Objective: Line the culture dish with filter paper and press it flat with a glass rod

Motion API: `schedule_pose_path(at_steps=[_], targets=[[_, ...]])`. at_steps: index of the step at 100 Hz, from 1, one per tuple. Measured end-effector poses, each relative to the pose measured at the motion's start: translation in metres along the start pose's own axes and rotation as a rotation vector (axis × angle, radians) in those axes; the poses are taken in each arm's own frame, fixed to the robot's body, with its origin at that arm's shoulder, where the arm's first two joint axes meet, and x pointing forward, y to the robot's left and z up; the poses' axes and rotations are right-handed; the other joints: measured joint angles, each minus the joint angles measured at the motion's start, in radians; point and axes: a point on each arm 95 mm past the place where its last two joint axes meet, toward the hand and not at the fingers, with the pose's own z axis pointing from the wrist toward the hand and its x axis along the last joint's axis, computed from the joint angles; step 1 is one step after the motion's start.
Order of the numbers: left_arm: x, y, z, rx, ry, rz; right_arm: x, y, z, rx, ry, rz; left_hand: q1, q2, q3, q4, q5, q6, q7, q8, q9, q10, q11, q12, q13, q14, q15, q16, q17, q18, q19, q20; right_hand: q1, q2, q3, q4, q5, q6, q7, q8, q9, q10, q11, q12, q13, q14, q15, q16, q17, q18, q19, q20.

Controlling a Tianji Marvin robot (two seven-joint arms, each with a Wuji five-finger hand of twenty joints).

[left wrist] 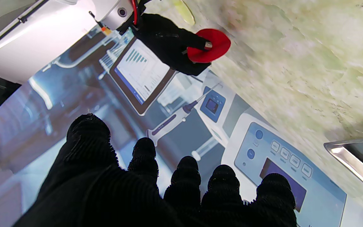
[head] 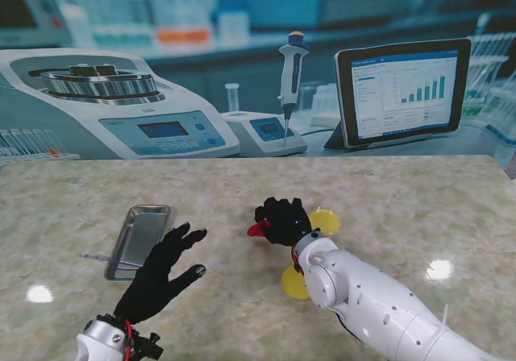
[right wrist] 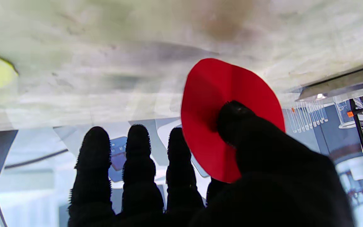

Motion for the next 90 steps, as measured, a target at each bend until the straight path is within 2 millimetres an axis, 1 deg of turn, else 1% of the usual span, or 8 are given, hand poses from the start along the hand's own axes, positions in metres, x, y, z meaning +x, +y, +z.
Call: schedule_pose_path(at_steps=[14, 26, 59, 76, 90], targets=[[0.000, 0.000, -0.001, 0.000, 0.004, -0.001, -0.001, 0.015, -0.008, -0.039, 0.006, -0.019, 0.000, 0.000, 0.000, 0.000, 0.000, 0.000, 0.000, 0.000, 0.000, 0.000, 0.000, 0.000, 0.000, 0.000, 0.000, 0.000, 0.000, 0.000, 0.000, 0.000, 0.000, 0.000, 0.000, 0.000, 0.000, 0.003, 0.001, -0.006, 0.013, 0.000, 0.001, 0.000, 0.010, 0.000, 0.003, 0.000, 0.001, 0.001, 0.004, 0.000], [0.000, 0.000, -0.001, 0.001, 0.009, -0.002, -0.006, 0.024, -0.014, -0.060, 0.003, -0.054, 0.000, 0.000, 0.000, 0.000, 0.000, 0.000, 0.000, 0.000, 0.000, 0.000, 0.000, 0.000, 0.000, 0.000, 0.000, 0.000, 0.000, 0.000, 0.000, 0.000, 0.000, 0.000, 0.004, 0.000, 0.000, 0.005, 0.002, -0.006, 0.013, 0.000, 0.001, 0.000, 0.010, -0.001, 0.003, 0.000, 0.001, 0.002, 0.010, 0.000], [0.001, 0.002, -0.002, -0.004, 0.022, -0.002, -0.038, 0.043, -0.036, -0.061, -0.061, -0.162, 0.000, 0.000, 0.000, 0.000, 0.000, 0.000, 0.000, 0.000, 0.000, 0.000, 0.001, 0.000, 0.000, 0.000, 0.000, 0.000, 0.000, 0.000, 0.000, 0.000, 0.000, 0.000, 0.004, -0.001, 0.000, 0.005, 0.002, -0.006, 0.013, 0.000, 0.001, 0.000, 0.010, -0.005, 0.003, 0.000, 0.002, 0.008, 0.011, 0.011], [0.001, 0.002, -0.002, -0.006, 0.023, 0.004, -0.057, 0.048, -0.042, -0.055, -0.092, -0.215, 0.000, 0.000, 0.000, 0.000, 0.000, 0.000, 0.000, 0.000, 0.000, 0.000, 0.001, 0.000, 0.000, 0.000, 0.000, 0.000, 0.000, 0.000, 0.000, 0.000, 0.000, 0.000, 0.005, -0.001, 0.000, 0.005, 0.002, -0.007, 0.013, 0.000, 0.001, 0.000, 0.010, -0.005, 0.003, 0.000, 0.004, 0.008, 0.011, 0.012], [0.001, 0.003, -0.002, -0.009, 0.025, 0.005, -0.066, 0.050, -0.043, -0.040, -0.107, -0.247, 0.000, 0.000, 0.000, 0.000, 0.000, 0.000, 0.000, 0.000, 0.000, 0.000, 0.001, 0.000, 0.000, 0.000, 0.000, 0.000, 0.000, 0.000, 0.000, 0.000, -0.001, 0.000, 0.005, -0.001, 0.000, 0.005, 0.002, -0.007, 0.013, 0.000, 0.001, 0.000, 0.011, -0.005, 0.003, 0.000, 0.009, 0.008, 0.012, 0.012]])
